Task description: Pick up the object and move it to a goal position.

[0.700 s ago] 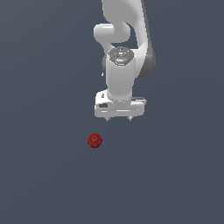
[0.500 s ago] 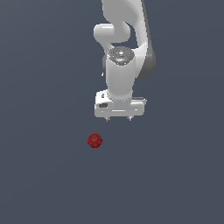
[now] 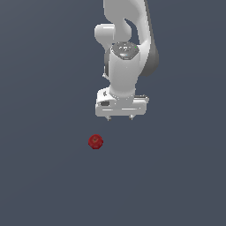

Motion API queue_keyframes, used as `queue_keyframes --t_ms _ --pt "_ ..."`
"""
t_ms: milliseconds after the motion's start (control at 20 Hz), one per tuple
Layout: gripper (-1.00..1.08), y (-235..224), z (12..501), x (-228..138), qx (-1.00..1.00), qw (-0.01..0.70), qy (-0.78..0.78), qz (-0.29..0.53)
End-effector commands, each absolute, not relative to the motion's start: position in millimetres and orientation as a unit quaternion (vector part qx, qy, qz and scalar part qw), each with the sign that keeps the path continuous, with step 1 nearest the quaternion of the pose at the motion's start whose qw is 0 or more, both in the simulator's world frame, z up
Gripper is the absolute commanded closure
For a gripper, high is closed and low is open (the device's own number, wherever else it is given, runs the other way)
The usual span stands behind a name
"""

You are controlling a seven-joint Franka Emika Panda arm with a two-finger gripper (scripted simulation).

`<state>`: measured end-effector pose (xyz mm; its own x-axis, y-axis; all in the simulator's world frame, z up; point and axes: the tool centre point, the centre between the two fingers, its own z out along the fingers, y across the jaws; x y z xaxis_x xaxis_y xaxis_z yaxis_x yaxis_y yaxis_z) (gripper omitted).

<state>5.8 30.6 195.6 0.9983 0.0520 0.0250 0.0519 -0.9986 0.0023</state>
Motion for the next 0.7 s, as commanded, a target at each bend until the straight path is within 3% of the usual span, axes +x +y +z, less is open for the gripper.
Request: queue_keyframes --t_ms 0,650 --pt "-0.92 30 195 6 1.0 0.001 0.023 0.012" --pt "-0.92 -3 167 22 0.996 -0.004 -0.092 0.007"
